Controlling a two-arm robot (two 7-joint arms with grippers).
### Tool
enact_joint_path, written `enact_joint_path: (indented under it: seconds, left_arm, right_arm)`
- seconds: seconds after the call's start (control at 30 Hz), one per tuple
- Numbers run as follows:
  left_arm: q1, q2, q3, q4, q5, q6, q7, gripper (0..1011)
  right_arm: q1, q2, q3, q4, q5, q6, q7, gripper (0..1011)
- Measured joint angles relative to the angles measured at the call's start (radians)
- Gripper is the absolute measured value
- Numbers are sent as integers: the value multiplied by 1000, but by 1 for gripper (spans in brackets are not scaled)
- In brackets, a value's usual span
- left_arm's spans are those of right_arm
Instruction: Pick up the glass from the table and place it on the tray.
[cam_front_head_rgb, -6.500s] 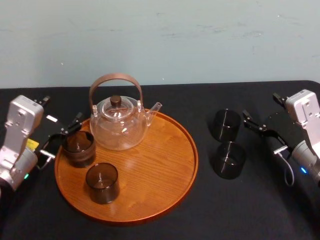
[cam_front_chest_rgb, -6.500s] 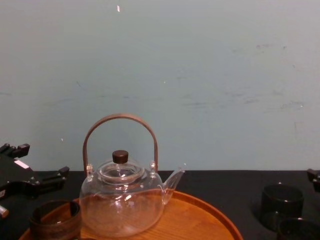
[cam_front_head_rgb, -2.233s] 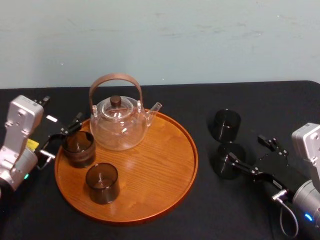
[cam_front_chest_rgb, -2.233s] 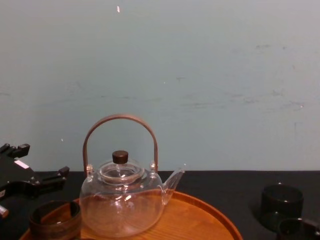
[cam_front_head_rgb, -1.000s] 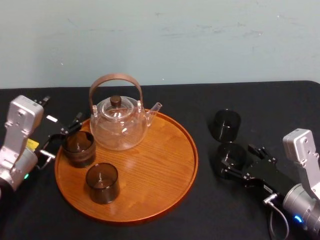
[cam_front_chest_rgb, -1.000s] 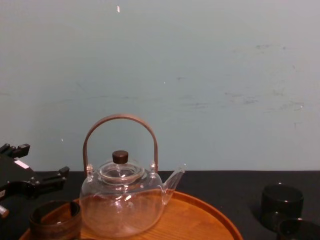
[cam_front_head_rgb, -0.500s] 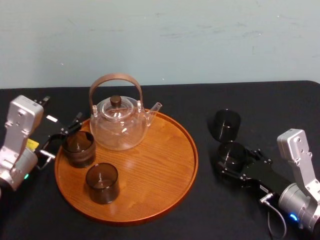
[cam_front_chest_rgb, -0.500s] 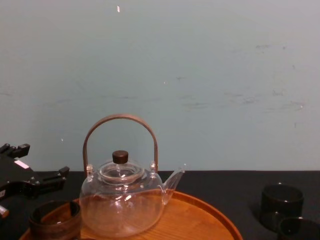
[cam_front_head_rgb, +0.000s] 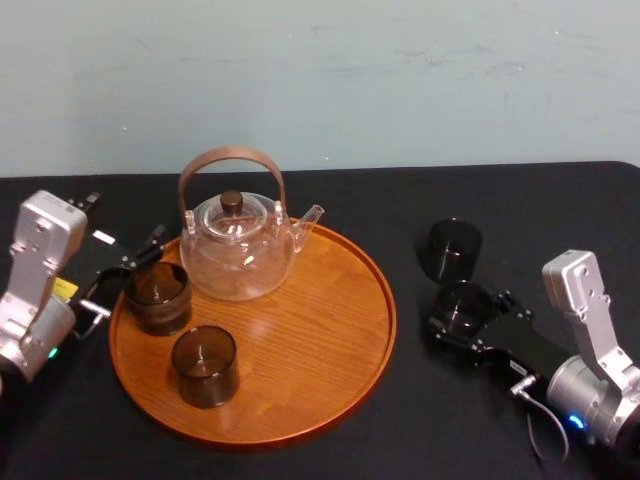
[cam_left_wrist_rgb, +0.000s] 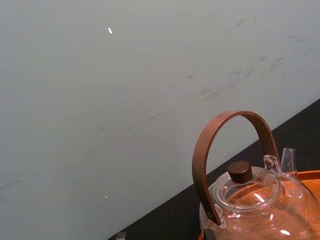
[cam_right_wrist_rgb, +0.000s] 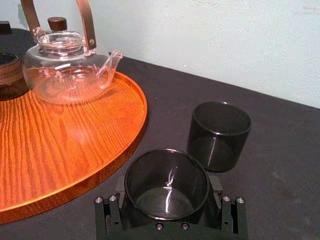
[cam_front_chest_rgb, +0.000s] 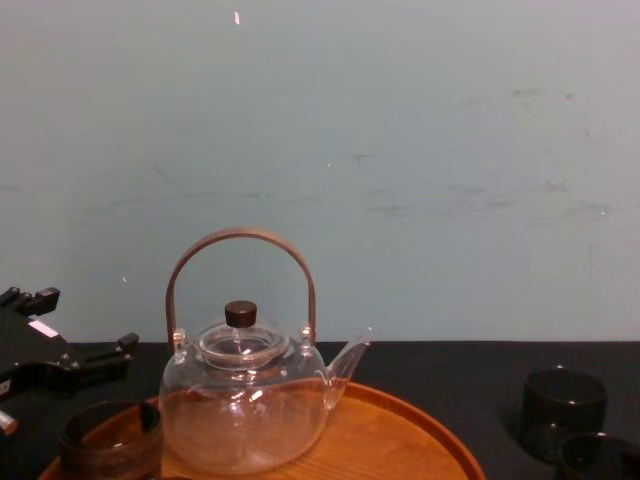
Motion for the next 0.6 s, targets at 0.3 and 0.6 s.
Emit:
enact_joint_path:
  seconds: [0.3,0.6]
  left_arm:
    - [0,0,0,0,0,0,0,1001]
    - [0,0,0,0,0,0,0,1001]
  right_arm:
    - [38,-11,-6,41,-1,-6,18,1003]
    - [33,-9,-6,36,0,-6,16,1002]
